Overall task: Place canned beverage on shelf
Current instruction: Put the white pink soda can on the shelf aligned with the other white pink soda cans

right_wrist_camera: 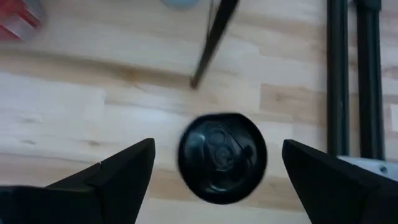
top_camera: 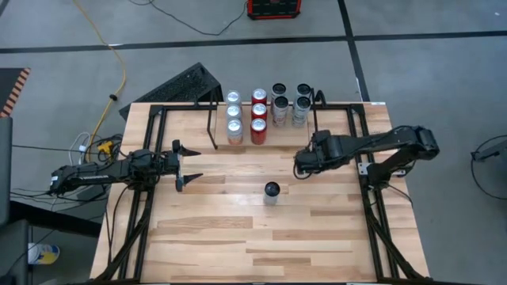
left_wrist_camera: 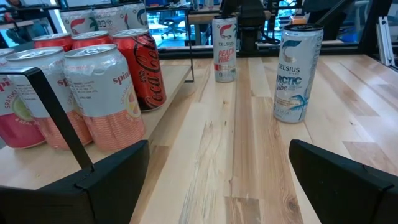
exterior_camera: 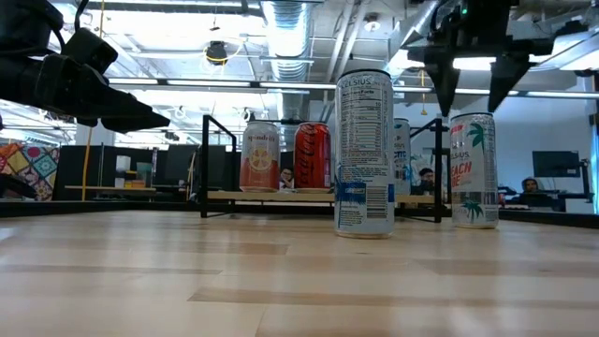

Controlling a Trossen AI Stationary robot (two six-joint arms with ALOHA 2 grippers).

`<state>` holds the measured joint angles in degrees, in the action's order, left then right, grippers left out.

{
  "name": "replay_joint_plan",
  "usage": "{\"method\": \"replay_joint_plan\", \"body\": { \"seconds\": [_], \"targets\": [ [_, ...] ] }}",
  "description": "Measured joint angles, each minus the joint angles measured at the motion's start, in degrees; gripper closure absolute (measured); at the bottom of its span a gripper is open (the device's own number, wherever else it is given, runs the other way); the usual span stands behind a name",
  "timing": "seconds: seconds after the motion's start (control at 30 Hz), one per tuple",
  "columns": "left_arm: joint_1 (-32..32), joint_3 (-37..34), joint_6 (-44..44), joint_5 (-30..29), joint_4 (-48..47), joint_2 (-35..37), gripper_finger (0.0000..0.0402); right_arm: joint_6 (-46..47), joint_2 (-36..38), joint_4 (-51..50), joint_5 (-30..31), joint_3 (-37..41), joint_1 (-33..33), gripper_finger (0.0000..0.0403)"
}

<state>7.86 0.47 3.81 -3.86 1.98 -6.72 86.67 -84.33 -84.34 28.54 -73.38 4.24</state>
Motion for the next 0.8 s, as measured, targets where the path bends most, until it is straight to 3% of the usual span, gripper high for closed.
{"method": "replay_joint_plan", "body": {
  "seconds": [0.1, 0.4, 0.57, 0.8],
  "targets": [
    [0.0, 0.0, 0.0, 0.0, 0.0, 0.0, 0.0028, 3.0, 0.0, -0.2, 4.1, 0.0, 2.3, 0.0024],
    [0.0, 0.0, 0.0, 0.0, 0.0, 0.0, 0.0028, 7.8, 0.0, -2.6, 5.1, 0.0, 5.2, 0.0024],
    [0.0, 0.0, 0.0, 0.0, 0.0, 0.0, 0.0028, 12.0, 0.0, -2.5, 10.6, 0.3, 7.2, 0.0024],
    [0.0, 0.0, 0.0, 0.0, 0.0, 0.0, 0.0028, 24.8, 0.0, -1.8, 15.2, 7.8, 13.1, 0.0024]
  ]
}}
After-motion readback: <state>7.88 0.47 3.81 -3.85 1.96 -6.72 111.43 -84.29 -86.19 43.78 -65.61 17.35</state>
